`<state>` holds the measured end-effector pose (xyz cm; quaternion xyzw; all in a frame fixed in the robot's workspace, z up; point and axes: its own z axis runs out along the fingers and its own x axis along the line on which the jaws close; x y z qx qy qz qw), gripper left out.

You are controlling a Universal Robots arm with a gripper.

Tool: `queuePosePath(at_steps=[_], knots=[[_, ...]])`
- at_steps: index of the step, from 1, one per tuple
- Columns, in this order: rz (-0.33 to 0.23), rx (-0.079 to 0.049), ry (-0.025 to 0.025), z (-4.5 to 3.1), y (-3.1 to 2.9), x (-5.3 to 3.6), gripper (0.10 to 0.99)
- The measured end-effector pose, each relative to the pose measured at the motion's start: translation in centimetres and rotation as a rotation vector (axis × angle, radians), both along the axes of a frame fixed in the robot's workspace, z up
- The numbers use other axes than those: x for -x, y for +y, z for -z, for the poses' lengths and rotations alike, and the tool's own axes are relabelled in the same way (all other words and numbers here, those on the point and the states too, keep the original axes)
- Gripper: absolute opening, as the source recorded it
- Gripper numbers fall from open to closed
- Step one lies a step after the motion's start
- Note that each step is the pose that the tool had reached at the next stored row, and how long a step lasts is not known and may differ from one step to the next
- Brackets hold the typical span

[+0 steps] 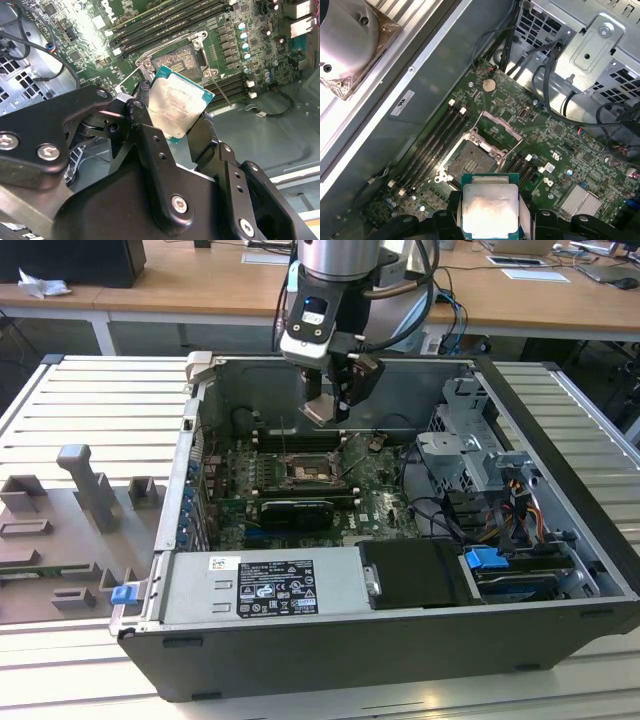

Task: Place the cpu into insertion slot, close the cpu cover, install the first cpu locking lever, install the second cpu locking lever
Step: 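Place the cpu into insertion slot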

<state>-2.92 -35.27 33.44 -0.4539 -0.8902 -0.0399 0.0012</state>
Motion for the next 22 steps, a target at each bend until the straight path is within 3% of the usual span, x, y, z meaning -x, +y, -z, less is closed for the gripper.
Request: queuePosePath(at_steps=[22], knots=[[0.056,0.000,0.0010,0.28,0.00,0.00,0.541]])
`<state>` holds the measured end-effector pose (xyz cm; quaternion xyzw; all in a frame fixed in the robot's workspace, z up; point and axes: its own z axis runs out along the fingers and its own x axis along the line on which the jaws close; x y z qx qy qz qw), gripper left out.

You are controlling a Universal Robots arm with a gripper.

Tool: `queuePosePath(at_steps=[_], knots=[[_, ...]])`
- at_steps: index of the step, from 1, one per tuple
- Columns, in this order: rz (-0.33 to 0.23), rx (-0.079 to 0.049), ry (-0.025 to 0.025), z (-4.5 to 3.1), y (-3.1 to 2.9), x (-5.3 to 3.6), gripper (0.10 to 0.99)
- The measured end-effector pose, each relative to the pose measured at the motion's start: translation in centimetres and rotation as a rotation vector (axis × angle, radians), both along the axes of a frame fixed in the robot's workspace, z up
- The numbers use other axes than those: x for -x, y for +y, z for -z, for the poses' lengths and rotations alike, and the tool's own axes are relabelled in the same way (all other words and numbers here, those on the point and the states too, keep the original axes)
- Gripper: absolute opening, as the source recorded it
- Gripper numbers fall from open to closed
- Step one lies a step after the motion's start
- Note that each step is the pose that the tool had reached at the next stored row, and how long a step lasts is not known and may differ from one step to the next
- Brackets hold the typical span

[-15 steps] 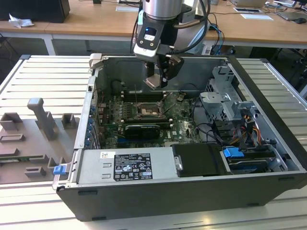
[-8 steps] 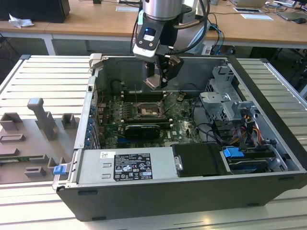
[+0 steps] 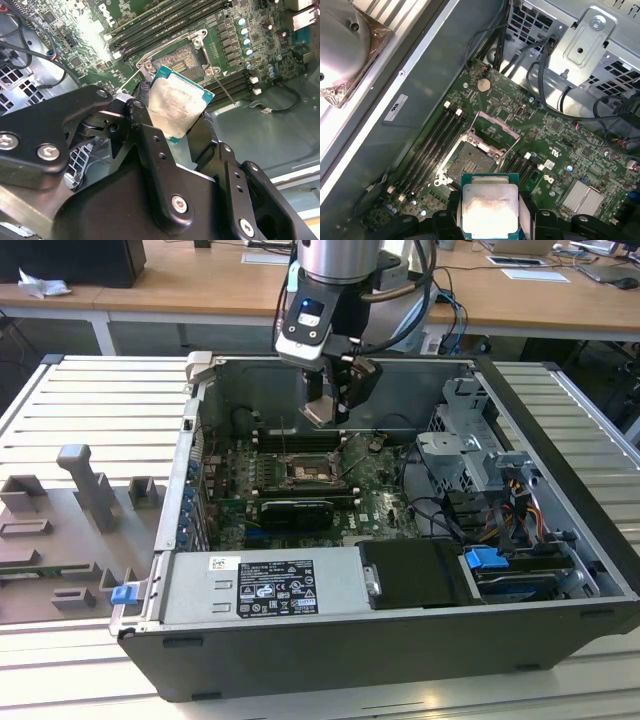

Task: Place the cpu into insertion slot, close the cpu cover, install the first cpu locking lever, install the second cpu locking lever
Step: 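Place the cpu into insertion slot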

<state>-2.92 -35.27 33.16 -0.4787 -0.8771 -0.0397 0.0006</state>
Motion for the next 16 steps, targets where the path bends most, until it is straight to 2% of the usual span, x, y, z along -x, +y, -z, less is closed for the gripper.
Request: queuePosePath(at_steps=[12,14,16], knots=[[0.032,0.000,0.0022,0.27,0.00,0.00,0.541],[0.039,0.001,0.0048,0.41,0.00,0.01,0.541],[0.041,0.001,0.0053,0.50,0.00,0.00,0.541]])
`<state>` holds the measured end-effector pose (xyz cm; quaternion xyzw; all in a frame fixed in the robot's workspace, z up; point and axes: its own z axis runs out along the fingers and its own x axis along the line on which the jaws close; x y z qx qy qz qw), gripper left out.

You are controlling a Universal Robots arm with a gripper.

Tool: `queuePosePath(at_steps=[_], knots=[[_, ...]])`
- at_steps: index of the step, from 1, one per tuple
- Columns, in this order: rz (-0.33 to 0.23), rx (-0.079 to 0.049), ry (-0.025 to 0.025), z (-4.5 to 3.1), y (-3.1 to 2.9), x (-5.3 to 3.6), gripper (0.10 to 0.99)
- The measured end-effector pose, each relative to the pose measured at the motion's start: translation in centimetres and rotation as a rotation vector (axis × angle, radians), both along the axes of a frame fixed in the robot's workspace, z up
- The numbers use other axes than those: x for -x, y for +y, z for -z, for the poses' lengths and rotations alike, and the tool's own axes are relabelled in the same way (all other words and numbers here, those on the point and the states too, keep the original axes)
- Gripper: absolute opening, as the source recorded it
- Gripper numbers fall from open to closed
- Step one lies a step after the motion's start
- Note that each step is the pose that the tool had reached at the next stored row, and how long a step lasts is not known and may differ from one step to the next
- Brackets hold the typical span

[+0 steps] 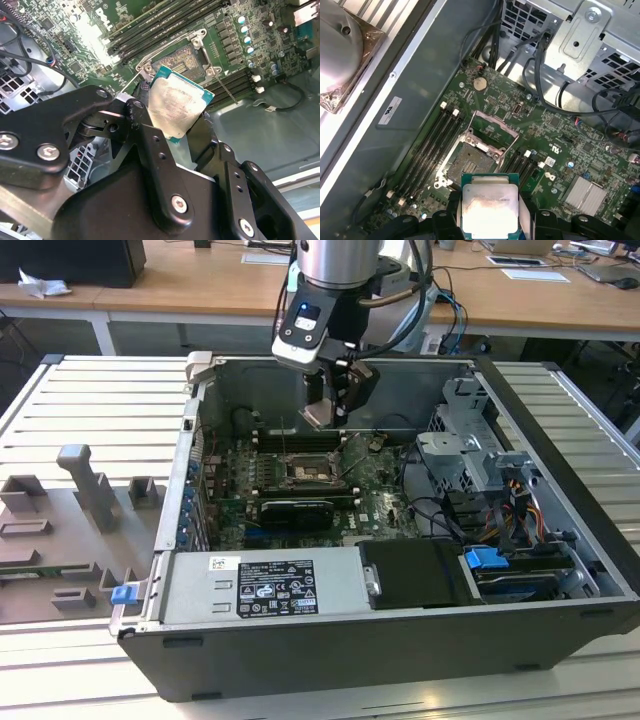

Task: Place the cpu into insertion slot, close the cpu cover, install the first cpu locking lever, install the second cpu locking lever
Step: 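Place the cpu into insertion slot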

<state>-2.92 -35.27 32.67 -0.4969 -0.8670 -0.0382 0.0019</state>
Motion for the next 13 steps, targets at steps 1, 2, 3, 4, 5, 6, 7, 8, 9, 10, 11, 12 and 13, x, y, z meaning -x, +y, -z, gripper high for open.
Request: queuePosePath(at_steps=[1,2,3,4,5,6,7,8,9,10,11,12,13], knots=[[0.002,0.000,0.0008,0.06,0.00,0.00,0.541],[0.004,0.000,0.0022,0.11,0.00,0.00,0.541],[0.015,0.000,0.0068,0.28,0.00,0.00,0.541],[0.032,0.000,0.0107,0.45,0.00,0.00,0.541],[0.075,0.000,0.0168,0.78,0.00,0.00,0.541],[0.092,0.000,0.0182,0.88,0.00,0.00,0.541],[0.106,0.000,0.0195,0.98,0.00,0.00,0.541],[0.125,0.000,0.0217,1.15,0.00,0.00,0.541],[0.153,0.000,0.0272,1.44,0.00,0.00,0.541],[0.164,0.000,0.0288,1.58,0.00,0.00,0.541],[0.169,0.000,0.0298,1.69,0.00,0.00,0.541],[0.179,0.001,0.0353,1.94,0.00,-0.01,0.541],[0.186,0.003,0.0409,2.25,0.00,0.00,0.541]])
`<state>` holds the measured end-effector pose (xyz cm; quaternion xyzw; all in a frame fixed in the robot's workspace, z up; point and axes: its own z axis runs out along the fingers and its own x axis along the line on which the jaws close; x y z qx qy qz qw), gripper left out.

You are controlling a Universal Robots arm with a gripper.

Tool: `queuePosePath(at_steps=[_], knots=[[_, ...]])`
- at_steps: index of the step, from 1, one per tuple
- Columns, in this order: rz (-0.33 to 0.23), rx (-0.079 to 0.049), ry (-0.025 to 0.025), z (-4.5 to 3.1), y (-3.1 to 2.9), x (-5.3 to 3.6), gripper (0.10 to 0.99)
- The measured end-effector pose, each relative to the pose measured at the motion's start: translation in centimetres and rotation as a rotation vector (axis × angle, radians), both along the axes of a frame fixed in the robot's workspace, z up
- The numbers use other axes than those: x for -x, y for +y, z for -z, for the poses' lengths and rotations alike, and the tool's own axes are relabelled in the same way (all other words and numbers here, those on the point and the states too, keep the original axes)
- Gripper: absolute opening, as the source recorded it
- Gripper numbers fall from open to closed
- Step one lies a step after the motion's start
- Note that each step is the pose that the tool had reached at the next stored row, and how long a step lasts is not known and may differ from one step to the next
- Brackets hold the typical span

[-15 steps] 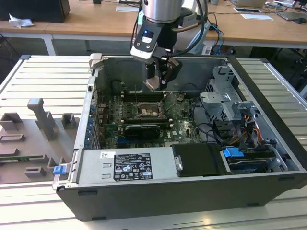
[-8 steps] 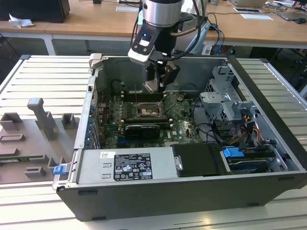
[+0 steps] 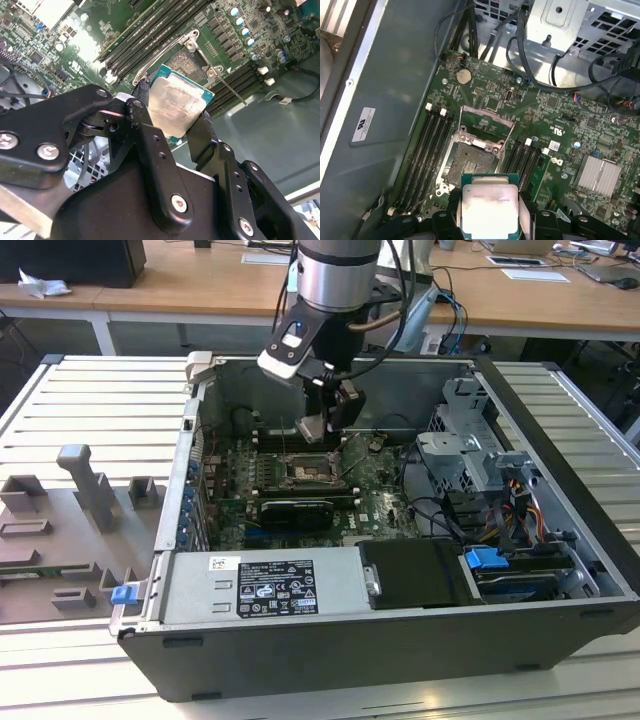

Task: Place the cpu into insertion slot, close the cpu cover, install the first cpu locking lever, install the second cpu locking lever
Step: 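Place the cpu into insertion slot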

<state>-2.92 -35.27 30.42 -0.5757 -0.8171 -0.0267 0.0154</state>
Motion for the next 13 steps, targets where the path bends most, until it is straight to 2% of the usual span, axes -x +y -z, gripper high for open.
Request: queuePosePath(at_steps=[2,3,4,9,13], knots=[[0.002,0.000,0.0046,0.17,0.00,-0.01,0.541],[0.003,0.000,0.0098,0.30,0.00,0.00,0.541],[0.004,0.000,0.0121,0.40,0.00,0.00,0.541],[0.005,0.001,0.0184,1.04,-0.01,0.00,0.541],[0.005,0.001,0.0199,1.58,-0.01,0.00,0.541]])
